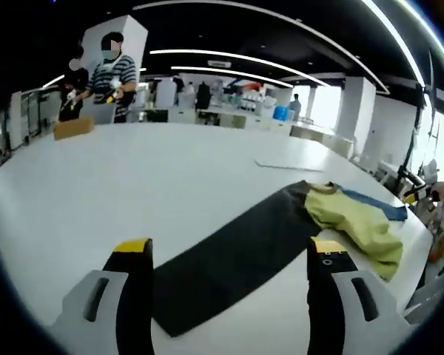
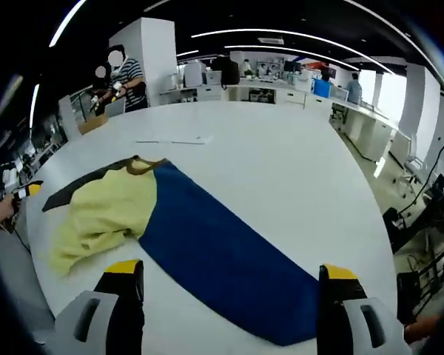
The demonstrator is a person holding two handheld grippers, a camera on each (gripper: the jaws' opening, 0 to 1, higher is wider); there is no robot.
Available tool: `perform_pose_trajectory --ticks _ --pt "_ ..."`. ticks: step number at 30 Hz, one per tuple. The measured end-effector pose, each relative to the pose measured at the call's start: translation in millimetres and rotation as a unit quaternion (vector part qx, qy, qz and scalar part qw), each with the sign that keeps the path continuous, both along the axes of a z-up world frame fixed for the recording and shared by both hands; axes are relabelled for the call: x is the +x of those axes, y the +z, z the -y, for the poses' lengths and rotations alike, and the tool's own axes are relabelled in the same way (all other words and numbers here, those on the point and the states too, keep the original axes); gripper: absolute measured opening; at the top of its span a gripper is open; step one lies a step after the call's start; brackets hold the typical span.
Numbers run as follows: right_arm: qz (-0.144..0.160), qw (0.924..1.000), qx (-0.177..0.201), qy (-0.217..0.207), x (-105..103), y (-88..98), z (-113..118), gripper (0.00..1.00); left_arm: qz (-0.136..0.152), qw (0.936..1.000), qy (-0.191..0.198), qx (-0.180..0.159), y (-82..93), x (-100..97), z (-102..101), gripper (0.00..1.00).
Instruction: Fold the garment on the visible template until the final outline fits inside the template.
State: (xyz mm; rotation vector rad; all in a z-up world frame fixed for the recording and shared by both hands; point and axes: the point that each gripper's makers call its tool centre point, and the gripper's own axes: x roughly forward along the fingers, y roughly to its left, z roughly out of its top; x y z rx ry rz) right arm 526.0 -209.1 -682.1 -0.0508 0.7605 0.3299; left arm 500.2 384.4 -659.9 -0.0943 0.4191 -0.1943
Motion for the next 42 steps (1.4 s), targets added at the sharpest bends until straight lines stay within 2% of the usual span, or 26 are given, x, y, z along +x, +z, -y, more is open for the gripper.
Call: perform_pose_trajectory --ticks 6,12,15,22,27,33,35,37,42 --pt "0.006 0.9978 0.045 0.048 -9.7 10.6 -45.4 0.99 -0.004 0.9977 -0.057 0.037 5.2 -6.8 26.2 0.99" --pt "0.013 0.9937 0.057 0.095 -20.0 17.9 -81.0 0.99 0.011 0.9942 -0.101 0.038 15.3 -12.0 51.5 0.99" --pt "0.035 0.9897 0.060 0.125 -22.8 23.9 -103.2 0.99 0.009 0.9921 -0.119 0.039 17.4 -15.3 63.8 0.99" --pt "0.049 0.9783 0.071 0.188 -36.4 30.3 -148.3 0.98 0.005 0.9875 -0.154 0.036 19.5 -27.1 89.1 0.99" --pt "0.038 0.9674 0.105 0.227 -49.3 33.1 -182.4 0.96 -0.006 0.9816 -0.184 0.051 15.1 -40.7 104.3 0.99" --pt "0.035 0.9534 0.102 0.282 -63.7 25.1 -214.7 0.90 -0.010 0.9769 -0.207 0.051 12.2 -54.0 120.0 0.99" --pt "0.040 0.9440 0.088 0.316 -72.8 20.9 -227.5 0.84 -0.011 0.9760 -0.211 0.052 11.2 -57.9 123.7 0.98" --pt "0.031 0.9352 0.079 0.344 -83.2 14.7 -238.9 0.82 -0.012 0.9746 -0.217 0.055 10.1 -61.5 127.2 0.98" --pt "0.029 0.9255 0.075 0.370 -94.2 6.4 -259.5 0.77 -0.017 0.9724 -0.226 0.055 8.8 -68.3 131.9 0.96"
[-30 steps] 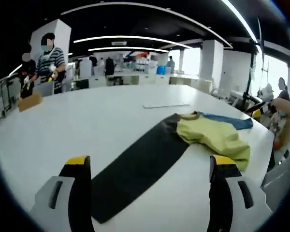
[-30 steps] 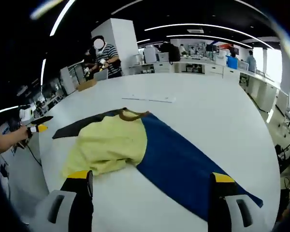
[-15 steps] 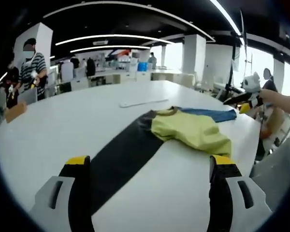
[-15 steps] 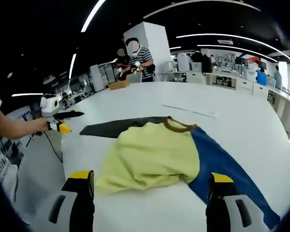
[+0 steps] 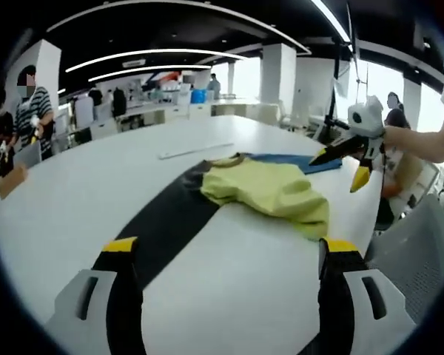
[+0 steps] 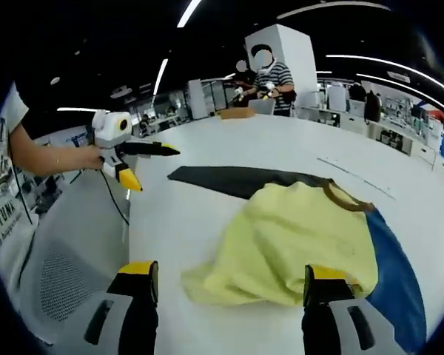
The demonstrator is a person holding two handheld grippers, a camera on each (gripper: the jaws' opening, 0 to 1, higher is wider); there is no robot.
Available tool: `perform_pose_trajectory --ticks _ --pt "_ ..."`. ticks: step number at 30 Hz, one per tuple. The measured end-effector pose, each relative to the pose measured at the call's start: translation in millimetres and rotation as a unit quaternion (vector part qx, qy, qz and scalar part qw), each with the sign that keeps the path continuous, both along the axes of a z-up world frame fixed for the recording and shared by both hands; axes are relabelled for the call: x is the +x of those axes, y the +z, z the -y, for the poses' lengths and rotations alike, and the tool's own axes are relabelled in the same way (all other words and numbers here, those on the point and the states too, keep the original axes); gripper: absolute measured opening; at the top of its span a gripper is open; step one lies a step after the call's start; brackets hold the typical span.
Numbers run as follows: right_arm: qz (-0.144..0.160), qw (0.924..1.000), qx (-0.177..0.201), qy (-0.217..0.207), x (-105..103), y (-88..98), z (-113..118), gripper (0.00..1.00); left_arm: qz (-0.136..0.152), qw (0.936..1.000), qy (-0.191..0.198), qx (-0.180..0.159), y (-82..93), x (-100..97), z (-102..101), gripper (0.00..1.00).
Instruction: Fold the garment on the visible template until the final outline fits inside the template.
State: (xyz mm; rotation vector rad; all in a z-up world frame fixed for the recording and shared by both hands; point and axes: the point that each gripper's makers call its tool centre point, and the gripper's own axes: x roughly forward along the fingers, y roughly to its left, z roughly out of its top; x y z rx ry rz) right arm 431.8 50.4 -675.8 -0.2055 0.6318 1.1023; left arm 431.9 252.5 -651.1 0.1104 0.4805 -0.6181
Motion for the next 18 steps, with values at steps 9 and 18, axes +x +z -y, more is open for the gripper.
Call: perform_pose_trajectory --ticks 9,18 --pt "0.027 0.9958 -0.063 0.061 -10.6 -24.3 -16.2 0.67 -0.004 1.0000 -0.007 0.005 -5.3 -8.6 -0.8 0.93" --pt "0.049 0.9817 -0.157 0.097 -7.8 -65.0 -9.9 0.42 -0.009 0.9999 -0.008 0.004 -8.7 -15.9 -2.0 0.91"
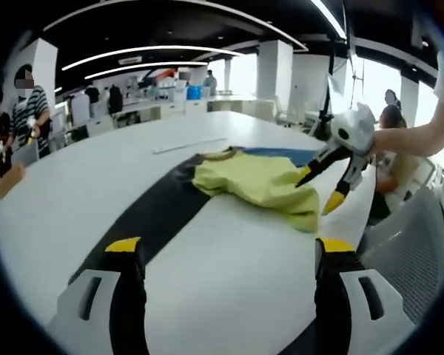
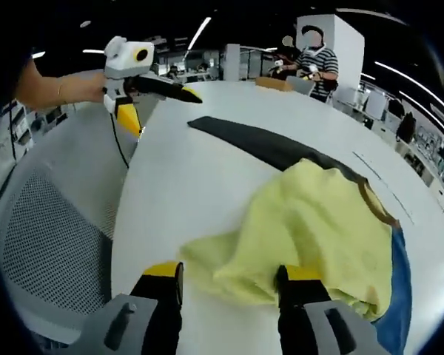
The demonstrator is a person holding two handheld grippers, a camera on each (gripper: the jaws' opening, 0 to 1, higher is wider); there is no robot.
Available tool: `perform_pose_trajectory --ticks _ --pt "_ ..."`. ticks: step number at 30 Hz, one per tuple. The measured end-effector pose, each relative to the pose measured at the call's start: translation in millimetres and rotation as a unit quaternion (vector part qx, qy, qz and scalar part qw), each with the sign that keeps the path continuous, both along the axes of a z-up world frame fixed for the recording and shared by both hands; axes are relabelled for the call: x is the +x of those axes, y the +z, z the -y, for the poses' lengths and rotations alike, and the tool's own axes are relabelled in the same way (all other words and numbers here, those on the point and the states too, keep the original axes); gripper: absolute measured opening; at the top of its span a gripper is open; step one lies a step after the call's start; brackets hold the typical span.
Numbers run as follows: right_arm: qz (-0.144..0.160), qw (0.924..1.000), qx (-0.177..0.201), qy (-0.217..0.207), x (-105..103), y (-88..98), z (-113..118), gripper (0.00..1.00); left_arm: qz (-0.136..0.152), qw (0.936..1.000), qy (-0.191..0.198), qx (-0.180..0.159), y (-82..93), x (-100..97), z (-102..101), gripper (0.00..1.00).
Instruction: Fold the garment on the visible template until the final outline fits inside the template.
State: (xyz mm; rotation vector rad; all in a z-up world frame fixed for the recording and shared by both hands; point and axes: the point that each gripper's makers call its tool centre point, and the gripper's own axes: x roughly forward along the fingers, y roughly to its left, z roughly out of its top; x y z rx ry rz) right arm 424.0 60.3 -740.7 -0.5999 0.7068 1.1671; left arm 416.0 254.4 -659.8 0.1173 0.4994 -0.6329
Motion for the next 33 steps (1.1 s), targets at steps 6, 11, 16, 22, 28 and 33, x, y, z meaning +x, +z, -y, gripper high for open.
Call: perform_pose_trajectory --ticks 6,11,16,22,28,33 --pt "0.007 0.9999 -0.010 -0.002 4.4 -6.3 0.2 0.34 -0.001 1.0000 0.004 -0.001 -1.3 -3.2 -3.4 0.90" --pt "-0.001 0.9998 -0.016 -0.014 6.8 -13.2 2.6 0.23 -0.005 0.9999 0.009 -0.001 -3.8 -4.7 -6.7 0.88" --pt "-0.009 0.9996 -0.002 -0.028 8.8 -12.3 2.0 0.09 -0.006 0.9999 0.011 0.003 -5.2 -3.9 -9.2 0.87" --pt "0.000 0.9994 0.017 -0.029 12.2 0.5 1.9 0.00 0.000 0.9999 0.008 0.006 -4.4 -2.6 -8.4 0.86" --pt "0.019 0.9978 0.048 -0.041 20.8 30.5 0.7 0.00 0.000 0.9999 0.008 0.010 -5.5 -2.2 -8.3 0.85" --pt "0.041 0.9943 0.076 -0.063 43.3 59.7 3.4 0.00 -0.003 0.9999 0.007 0.009 -6.1 -1.5 -7.7 0.82"
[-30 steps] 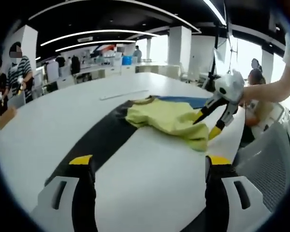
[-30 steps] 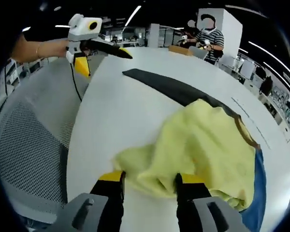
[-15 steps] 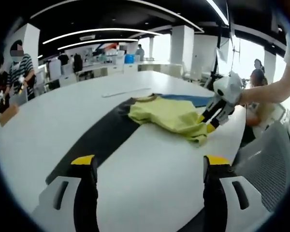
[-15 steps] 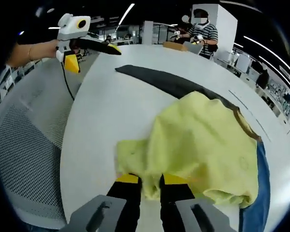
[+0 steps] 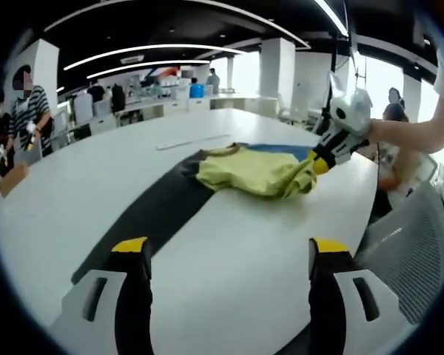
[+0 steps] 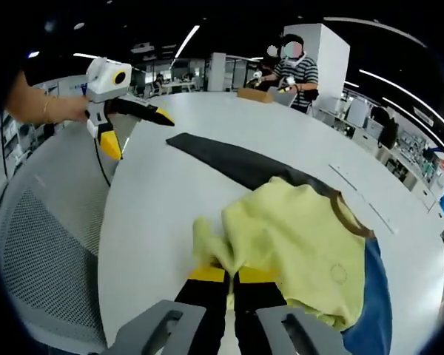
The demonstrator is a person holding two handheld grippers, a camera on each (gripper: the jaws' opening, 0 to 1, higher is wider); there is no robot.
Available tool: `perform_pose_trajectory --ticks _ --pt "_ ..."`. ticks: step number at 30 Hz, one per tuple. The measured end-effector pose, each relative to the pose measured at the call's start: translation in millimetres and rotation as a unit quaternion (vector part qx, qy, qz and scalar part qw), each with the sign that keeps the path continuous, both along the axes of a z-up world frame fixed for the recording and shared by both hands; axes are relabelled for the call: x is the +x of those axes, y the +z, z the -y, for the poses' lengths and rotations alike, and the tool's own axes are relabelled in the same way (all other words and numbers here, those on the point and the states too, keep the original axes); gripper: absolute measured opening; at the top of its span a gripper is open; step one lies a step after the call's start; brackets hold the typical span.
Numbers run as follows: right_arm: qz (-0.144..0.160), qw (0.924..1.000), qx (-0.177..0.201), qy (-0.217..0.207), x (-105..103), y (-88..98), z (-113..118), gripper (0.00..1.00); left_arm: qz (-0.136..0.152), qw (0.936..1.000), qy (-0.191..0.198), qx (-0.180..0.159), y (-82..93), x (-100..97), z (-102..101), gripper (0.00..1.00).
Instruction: Fold the garment on the visible template until the final outline fits inside the template.
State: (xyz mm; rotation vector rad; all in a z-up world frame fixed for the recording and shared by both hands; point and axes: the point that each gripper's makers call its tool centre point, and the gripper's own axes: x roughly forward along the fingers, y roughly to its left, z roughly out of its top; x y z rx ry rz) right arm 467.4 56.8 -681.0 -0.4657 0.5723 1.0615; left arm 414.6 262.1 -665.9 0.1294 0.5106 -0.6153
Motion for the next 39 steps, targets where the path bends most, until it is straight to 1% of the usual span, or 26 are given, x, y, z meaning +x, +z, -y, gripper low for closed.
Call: perform_pose_trajectory --ticks 1,4,6,9,11,19,23,24,27,28,31,33,39 --pt "0.000 1.0000 0.005 -0.006 4.4 4.2 0.4 0.00 0.000 1.0000 0.000 0.000 0.0 0.3 0.0 0.81" --pt "0.015 0.9996 0.012 -0.020 22.3 17.4 4.1 0.00 0.000 1.0000 0.002 -0.004 1.7 1.5 1.1 0.80" --pt "0.021 0.9993 0.015 -0.026 32.5 22.9 5.6 0.00 0.000 1.0000 0.003 -0.004 1.8 2.3 1.4 0.80" --pt "0.028 0.9989 0.019 -0.033 46.9 25.7 7.3 0.00 -0.003 1.0000 0.002 -0.007 1.2 3.1 2.6 0.78" --pt "0.023 0.9984 0.023 -0.047 58.8 24.8 10.4 0.00 -0.004 1.0000 0.002 -0.008 1.2 3.1 3.5 0.75" --pt "0.026 0.9960 0.029 -0.080 98.5 25.0 17.2 0.00 -0.008 0.9999 0.000 -0.012 -0.2 9.0 8.1 0.71" --pt "0.025 0.9946 0.025 -0.098 117.6 16.1 21.7 0.00 -0.008 0.9998 0.003 -0.017 -0.8 14.0 11.6 0.70" --pt "0.021 0.9937 0.024 -0.108 123.5 11.6 24.0 0.00 -0.008 0.9998 0.003 -0.020 -1.1 15.4 13.1 0.69" --pt "0.013 0.9927 0.016 -0.118 134.2 0.1 28.1 0.00 -0.010 0.9997 0.001 -0.024 -2.1 18.3 17.1 0.68" --pt "0.008 0.9926 0.012 -0.121 137.3 -4.7 29.6 0.00 -0.011 0.9997 0.000 -0.023 -3.3 19.7 18.1 0.67" --pt "0.005 0.9927 0.008 -0.120 142.5 -11.0 30.5 0.00 -0.014 0.9996 -0.001 -0.024 -4.3 22.0 19.5 0.66" --pt "-0.003 0.9920 0.008 -0.126 148.7 -18.8 31.7 0.00 -0.015 0.9995 -0.002 -0.027 -4.5 23.5 20.3 0.66" --pt "-0.023 0.9901 -0.014 -0.138 160.6 -45.1 37.9 0.00 -0.021 0.9993 0.001 -0.030 -7.7 27.9 20.9 0.64"
